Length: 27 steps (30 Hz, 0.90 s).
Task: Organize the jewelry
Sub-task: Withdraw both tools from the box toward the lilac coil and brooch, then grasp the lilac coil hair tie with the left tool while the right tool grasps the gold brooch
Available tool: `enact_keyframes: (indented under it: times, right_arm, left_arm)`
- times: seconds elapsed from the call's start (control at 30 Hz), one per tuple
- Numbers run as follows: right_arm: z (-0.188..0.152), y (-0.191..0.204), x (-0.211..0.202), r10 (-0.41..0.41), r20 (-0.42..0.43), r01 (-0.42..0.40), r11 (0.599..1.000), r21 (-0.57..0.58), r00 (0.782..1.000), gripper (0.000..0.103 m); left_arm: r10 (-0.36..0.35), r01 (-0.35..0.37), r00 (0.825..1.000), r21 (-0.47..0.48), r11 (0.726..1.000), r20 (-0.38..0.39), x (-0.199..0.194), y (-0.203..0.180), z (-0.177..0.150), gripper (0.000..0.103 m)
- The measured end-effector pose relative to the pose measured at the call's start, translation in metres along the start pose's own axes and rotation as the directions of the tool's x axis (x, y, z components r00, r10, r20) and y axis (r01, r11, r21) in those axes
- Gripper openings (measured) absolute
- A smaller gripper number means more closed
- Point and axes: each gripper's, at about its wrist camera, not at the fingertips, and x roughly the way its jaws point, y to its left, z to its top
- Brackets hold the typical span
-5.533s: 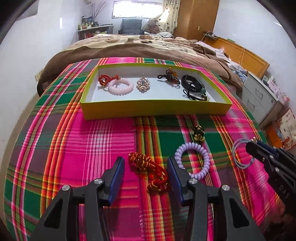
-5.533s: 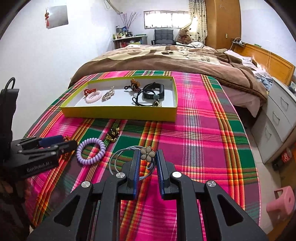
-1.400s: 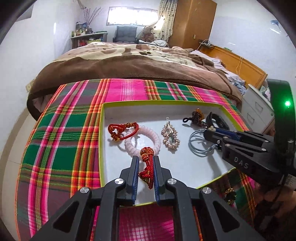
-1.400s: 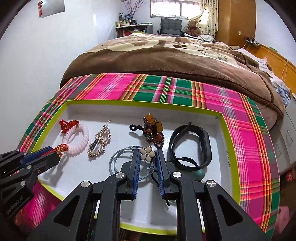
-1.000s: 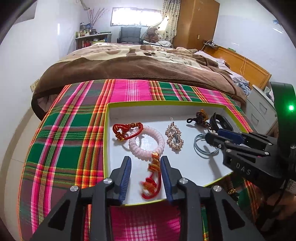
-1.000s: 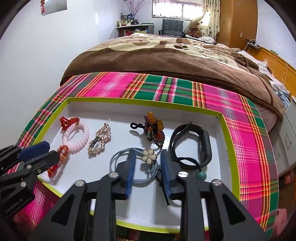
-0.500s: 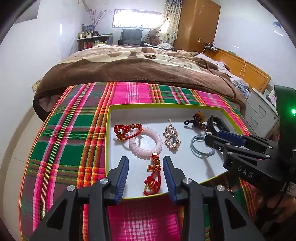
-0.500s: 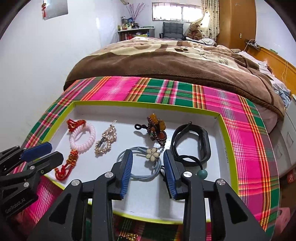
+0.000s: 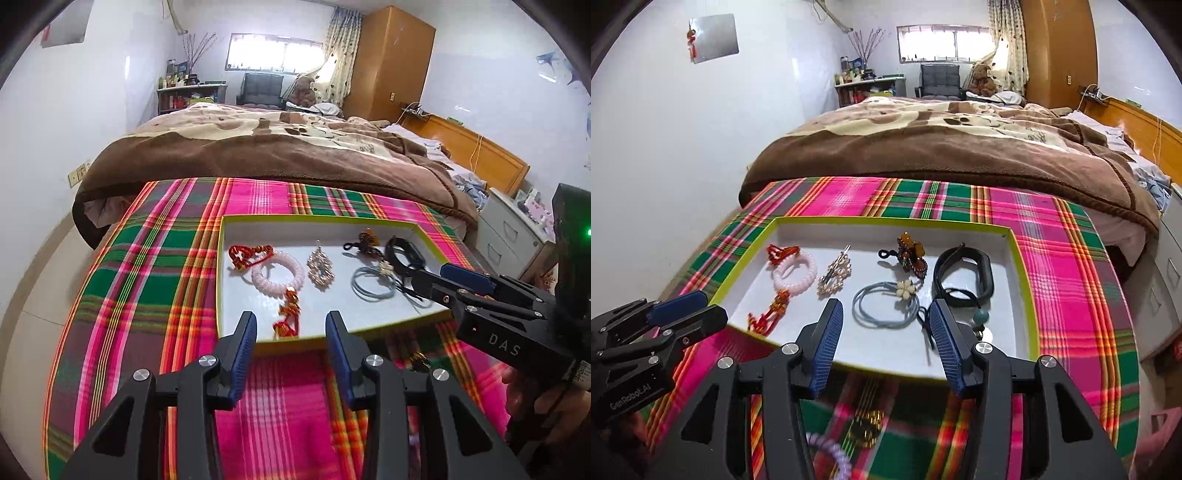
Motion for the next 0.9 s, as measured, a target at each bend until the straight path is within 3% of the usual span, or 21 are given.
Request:
enact_keyframes:
  times: [0.3,0.57,0.9]
  right_arm:
    - [-0.028,-0.010,-0.030,-0.009,0.015,0.009,1.000,0.026,1.000,0.050]
    - [-0.059,-0.026,-0.055,-0.040,0.023,0.039,0.999,0.034,0.999,0.050]
    - [-0.080,-0.043,-0.073,-0.056,0.031,0.053,0.996,0.068,0.998,0.050]
  left_arm:
    - [-0.066,0.066,0.998,0.017,0.998,-0.003,-0.027,-0.020,-0.028,0.043]
    - [-0.114,0.119,0.990,0.057,0.991,-0.083,-0.018,-0.051,-0.057,0.043]
    - [-0.074,0.089,0.986,0.098,0.991,-0.148,0.003,-0.075,-0.072,0.043]
